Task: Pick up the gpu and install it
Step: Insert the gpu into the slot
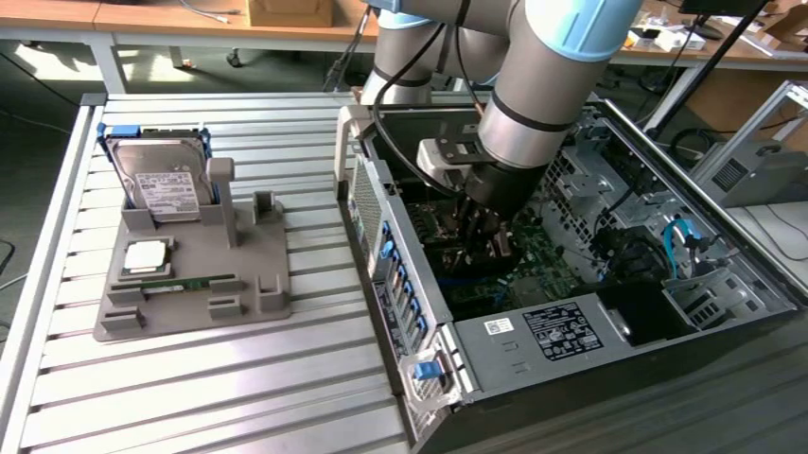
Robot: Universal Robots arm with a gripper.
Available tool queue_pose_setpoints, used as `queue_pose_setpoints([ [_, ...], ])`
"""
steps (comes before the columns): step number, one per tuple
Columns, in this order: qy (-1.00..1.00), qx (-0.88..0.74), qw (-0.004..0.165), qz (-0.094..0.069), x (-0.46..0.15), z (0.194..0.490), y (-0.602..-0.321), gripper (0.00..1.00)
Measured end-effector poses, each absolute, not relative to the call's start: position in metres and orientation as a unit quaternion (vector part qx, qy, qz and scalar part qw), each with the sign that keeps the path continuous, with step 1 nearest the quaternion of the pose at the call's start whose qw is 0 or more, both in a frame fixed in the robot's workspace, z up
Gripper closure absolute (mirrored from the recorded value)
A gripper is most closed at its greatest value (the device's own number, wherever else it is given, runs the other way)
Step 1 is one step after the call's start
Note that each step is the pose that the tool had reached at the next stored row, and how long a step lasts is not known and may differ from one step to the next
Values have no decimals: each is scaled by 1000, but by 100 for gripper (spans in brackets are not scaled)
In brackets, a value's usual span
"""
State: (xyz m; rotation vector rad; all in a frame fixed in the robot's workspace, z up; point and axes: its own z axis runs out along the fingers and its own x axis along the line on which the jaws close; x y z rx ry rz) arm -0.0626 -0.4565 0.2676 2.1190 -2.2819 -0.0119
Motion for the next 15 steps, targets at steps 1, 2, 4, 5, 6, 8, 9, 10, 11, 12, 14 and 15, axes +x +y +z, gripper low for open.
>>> queue_pose_setpoints([
  [1, -733, 680, 14, -4, -63, 267, -457, 73],
  [2, -733, 680, 14, -4, -63, 267, -457, 73],
  [4, -733, 680, 14, -4, -63, 267, -457, 73],
  [5, -733, 680, 14, -4, -63, 266, -457, 73],
  [6, -733, 680, 14, -4, -63, 266, -457, 73],
  [8, -733, 680, 14, -4, -63, 265, -457, 73],
  [9, -733, 680, 14, -4, -63, 265, -457, 73],
  [10, -733, 680, 14, -4, -63, 265, -457, 73],
  [11, -733, 680, 14, -4, -63, 264, -457, 73],
  [12, -733, 680, 14, -4, -63, 264, -457, 73],
  [14, -733, 680, 14, -4, -63, 264, -457, 73],
  [15, -733, 680, 14, -4, -63, 263, -457, 73],
])
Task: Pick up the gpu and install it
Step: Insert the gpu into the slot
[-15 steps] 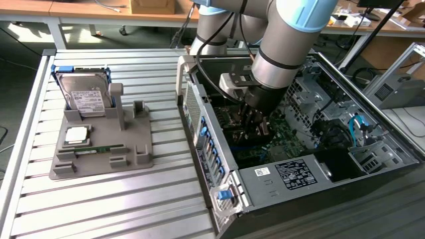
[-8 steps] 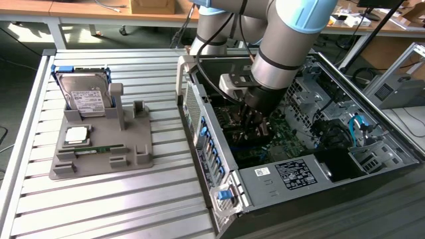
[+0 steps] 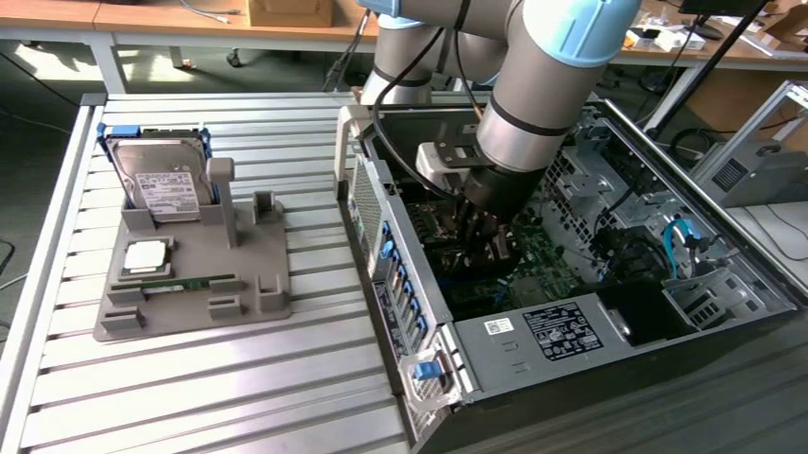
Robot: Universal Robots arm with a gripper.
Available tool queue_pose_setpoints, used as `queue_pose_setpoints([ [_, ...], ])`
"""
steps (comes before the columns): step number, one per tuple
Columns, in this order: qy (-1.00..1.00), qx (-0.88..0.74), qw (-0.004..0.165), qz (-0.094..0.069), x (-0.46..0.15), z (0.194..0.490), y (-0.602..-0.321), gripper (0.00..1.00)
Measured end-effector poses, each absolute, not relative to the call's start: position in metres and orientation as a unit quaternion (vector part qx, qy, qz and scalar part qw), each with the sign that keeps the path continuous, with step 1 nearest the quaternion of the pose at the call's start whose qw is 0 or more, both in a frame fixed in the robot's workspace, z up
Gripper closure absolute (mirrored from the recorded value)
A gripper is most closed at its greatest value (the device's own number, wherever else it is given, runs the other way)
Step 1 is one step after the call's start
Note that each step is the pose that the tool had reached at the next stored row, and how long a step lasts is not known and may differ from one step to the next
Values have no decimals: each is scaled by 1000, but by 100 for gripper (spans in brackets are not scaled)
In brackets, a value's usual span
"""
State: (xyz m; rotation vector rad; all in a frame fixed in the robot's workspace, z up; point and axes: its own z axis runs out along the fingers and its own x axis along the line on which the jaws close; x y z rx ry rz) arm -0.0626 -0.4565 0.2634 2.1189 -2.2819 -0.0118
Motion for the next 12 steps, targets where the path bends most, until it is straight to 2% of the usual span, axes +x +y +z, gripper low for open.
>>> queue_pose_setpoints([
  [12, -729, 684, 14, -4, -63, 263, -456, 73],
])
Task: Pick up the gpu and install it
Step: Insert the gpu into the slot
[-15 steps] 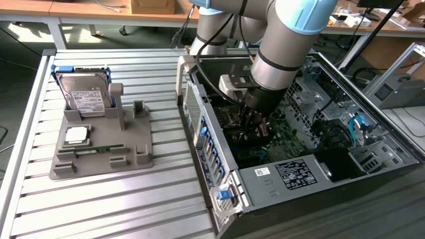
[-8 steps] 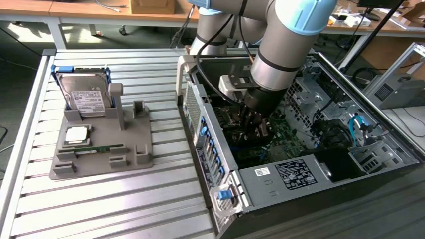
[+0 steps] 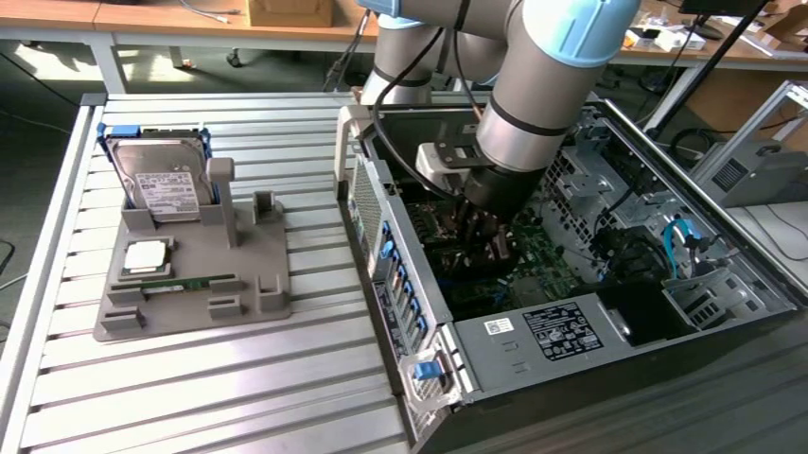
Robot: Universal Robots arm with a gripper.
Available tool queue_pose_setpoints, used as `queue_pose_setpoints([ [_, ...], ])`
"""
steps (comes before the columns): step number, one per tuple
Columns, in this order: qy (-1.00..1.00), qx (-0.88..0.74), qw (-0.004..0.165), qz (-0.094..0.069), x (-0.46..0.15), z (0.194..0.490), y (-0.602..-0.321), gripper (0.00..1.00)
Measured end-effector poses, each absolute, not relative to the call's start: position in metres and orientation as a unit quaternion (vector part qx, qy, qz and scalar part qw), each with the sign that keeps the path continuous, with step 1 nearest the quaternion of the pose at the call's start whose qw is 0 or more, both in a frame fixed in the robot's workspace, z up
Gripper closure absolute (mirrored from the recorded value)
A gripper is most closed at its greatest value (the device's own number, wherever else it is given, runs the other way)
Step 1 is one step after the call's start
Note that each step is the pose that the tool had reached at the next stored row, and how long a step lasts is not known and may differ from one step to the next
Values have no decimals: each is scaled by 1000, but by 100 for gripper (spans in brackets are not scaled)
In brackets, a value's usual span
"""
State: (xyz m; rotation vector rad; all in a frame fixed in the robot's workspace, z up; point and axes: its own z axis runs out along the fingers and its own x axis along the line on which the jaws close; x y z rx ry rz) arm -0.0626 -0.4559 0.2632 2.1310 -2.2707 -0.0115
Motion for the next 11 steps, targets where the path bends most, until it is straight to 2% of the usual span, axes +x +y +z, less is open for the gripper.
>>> queue_pose_setpoints([
  [11, -723, 691, 17, -1, -63, 263, -451, 73],
])
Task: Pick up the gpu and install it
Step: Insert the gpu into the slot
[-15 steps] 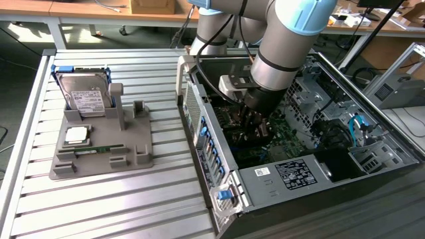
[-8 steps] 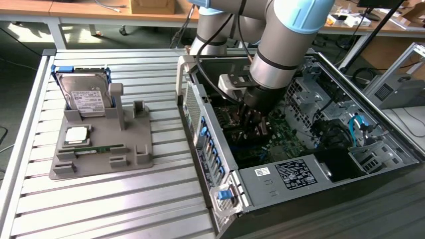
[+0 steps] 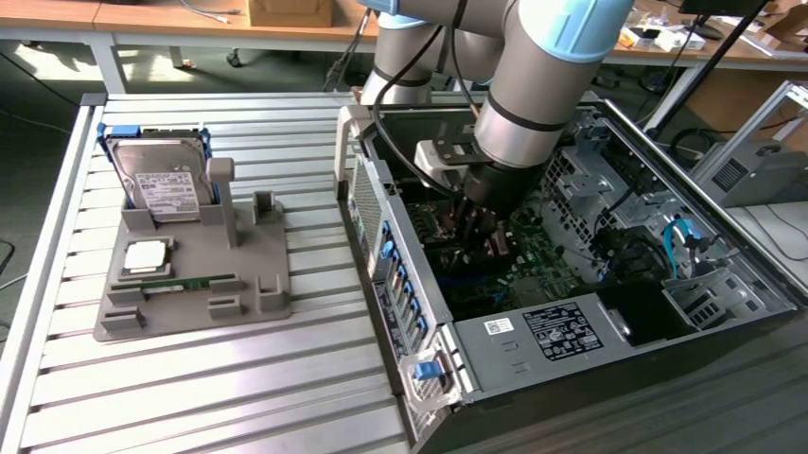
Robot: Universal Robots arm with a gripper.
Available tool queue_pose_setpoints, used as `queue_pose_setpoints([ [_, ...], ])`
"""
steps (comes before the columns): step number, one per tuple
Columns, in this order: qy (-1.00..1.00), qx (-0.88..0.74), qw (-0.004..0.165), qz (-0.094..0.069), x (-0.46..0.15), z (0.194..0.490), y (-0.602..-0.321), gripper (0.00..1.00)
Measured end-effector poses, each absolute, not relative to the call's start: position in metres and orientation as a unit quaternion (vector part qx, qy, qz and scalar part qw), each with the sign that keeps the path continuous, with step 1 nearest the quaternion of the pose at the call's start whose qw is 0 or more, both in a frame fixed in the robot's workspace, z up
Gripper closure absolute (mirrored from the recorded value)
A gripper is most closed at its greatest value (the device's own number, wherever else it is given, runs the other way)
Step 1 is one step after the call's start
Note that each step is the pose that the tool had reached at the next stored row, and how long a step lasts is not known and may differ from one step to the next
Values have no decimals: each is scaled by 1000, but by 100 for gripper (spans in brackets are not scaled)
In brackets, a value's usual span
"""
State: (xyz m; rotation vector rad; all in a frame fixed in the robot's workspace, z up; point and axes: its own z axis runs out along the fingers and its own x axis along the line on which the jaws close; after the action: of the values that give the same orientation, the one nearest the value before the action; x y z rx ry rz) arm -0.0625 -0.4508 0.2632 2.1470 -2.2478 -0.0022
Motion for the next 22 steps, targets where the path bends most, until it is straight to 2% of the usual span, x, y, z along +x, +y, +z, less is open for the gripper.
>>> queue_pose_setpoints([
  [8, -721, 692, 24, 7, -62, 263, -451, 73],
  [22, -720, 694, 21, 4, -63, 262, -450, 73],
])
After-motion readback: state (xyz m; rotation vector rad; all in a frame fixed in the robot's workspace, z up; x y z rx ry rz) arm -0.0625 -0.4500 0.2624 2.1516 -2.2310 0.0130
